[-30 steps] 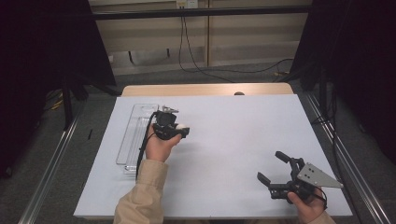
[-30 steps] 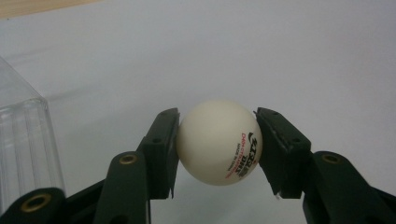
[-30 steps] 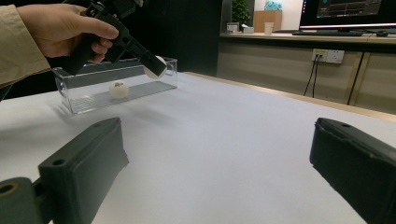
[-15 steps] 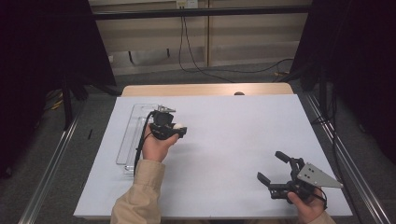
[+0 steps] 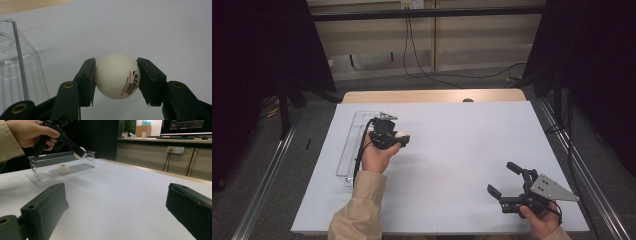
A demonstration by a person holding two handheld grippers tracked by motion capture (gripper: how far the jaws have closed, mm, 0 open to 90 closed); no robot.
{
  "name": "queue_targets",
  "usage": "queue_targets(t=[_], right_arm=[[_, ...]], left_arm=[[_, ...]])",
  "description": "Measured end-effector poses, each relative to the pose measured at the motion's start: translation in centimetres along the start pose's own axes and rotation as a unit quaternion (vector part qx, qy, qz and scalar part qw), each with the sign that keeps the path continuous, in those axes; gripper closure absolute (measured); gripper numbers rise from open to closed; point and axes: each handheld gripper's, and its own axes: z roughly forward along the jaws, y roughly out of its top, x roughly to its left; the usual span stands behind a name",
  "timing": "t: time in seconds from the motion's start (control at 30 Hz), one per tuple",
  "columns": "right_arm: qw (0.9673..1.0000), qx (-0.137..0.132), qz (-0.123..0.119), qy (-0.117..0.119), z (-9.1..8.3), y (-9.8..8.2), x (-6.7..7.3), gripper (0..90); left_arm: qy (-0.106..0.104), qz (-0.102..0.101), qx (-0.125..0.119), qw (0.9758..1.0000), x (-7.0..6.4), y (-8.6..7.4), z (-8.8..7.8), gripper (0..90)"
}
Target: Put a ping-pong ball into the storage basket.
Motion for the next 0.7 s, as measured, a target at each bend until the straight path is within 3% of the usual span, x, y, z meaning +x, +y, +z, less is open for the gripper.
queue_targets(t=[0.7], right_arm=[[1.0000, -0.001, 0.000, 0.001, 0.02, 0.01, 0.02, 2.7]], left_arm=[[0.008, -0.004, -0.003, 1.0000, 0.61, 0.14, -0.87, 51.2]])
